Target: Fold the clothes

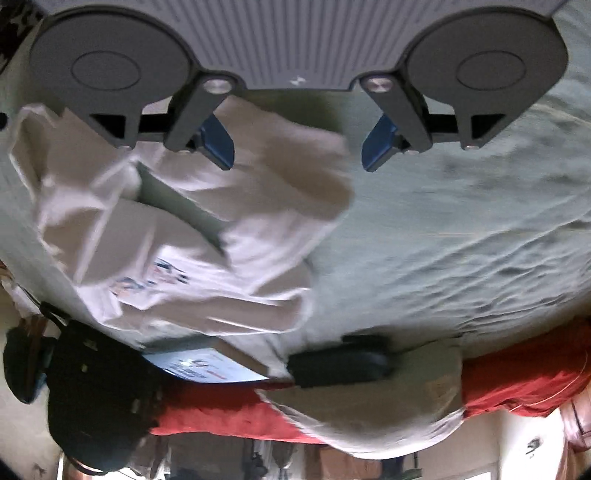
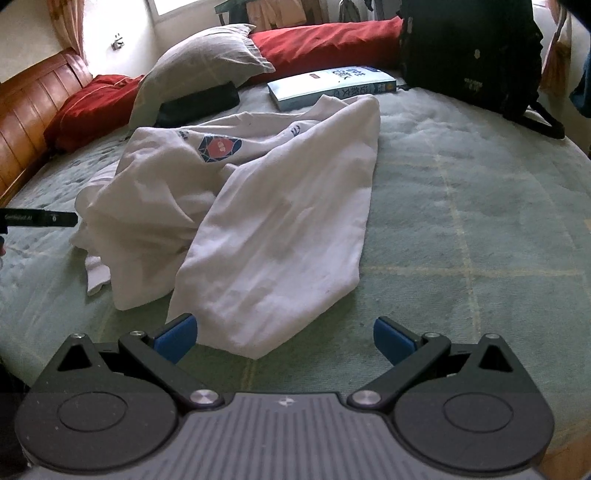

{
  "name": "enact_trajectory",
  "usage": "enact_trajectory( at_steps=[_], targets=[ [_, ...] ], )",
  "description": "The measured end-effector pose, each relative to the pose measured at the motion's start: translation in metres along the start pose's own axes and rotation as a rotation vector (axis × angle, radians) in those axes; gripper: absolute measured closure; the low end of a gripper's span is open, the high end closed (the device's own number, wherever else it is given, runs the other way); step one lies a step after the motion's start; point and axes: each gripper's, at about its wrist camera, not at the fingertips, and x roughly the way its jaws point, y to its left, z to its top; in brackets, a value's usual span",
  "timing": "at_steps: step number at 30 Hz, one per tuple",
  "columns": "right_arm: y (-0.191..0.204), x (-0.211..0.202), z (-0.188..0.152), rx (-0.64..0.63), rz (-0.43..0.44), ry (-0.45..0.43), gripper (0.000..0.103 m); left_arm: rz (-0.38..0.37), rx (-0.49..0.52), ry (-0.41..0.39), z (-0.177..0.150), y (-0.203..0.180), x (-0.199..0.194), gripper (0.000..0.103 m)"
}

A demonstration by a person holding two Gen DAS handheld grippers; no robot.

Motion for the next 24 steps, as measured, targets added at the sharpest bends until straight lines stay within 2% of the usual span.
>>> enact_trajectory(
  at_steps=[5,7,9,10,15,24],
  targets=[
    [-0.001,-0.004,-0.004,0.007,0.010,-0.007,0.000,0.080,-0.128,-0.065,0.009,-0.006,0.020,0.025],
    [-0.002,-0.007,-0.004,0.010,0.011,-0.016,0.000,0.186,-0.153,-0.072,0.010,-0.004,0.036,0.025],
    [-0.005,-0.009,-0.005,0.015,0.010,-0.024,0.000,0.276,-0.188,-0.034,0.008,0.001,0.051,0.027],
    [-0.006,-0.010,-0.005,0.016,0.010,-0.027,0.000,0.290,-0.207,-0.016,0.005,0.005,0.054,0.027],
    [-0.015,-0.005,-0.008,0.032,0.010,-0.020,0.000,0.358,-0.184,-0.020,0.003,0.021,0.046,0.025],
    [-0.014,0.001,-0.009,0.029,0.047,-0.014,0.000,0.603,-0.048,-0.024,0.030,0.057,0.033,0.025]
  ],
)
